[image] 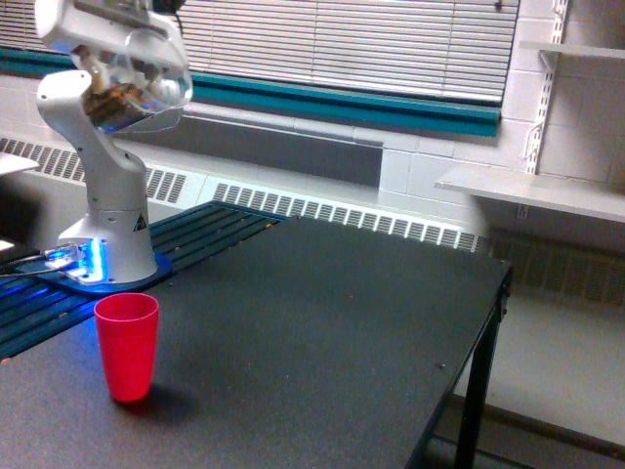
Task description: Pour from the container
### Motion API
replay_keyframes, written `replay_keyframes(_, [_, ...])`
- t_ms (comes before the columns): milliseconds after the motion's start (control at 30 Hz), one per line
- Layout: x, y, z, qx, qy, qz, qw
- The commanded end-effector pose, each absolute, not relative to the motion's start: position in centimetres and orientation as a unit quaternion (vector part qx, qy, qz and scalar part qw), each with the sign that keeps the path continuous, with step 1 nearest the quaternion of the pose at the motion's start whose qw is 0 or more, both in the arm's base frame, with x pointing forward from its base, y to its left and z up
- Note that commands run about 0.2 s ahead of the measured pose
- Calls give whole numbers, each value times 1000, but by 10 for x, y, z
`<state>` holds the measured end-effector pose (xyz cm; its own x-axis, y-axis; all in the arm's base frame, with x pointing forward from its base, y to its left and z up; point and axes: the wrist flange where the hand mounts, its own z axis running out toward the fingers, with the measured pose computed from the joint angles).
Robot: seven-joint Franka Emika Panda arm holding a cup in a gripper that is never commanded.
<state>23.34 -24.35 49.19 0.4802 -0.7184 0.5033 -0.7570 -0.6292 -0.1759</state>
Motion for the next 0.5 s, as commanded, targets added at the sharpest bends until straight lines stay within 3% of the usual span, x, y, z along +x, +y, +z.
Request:
replay_keyframes(33, [218,-252,487,859,-436,264,48])
replay_keyframes(500, [203,-264,460,864,-444,227,65])
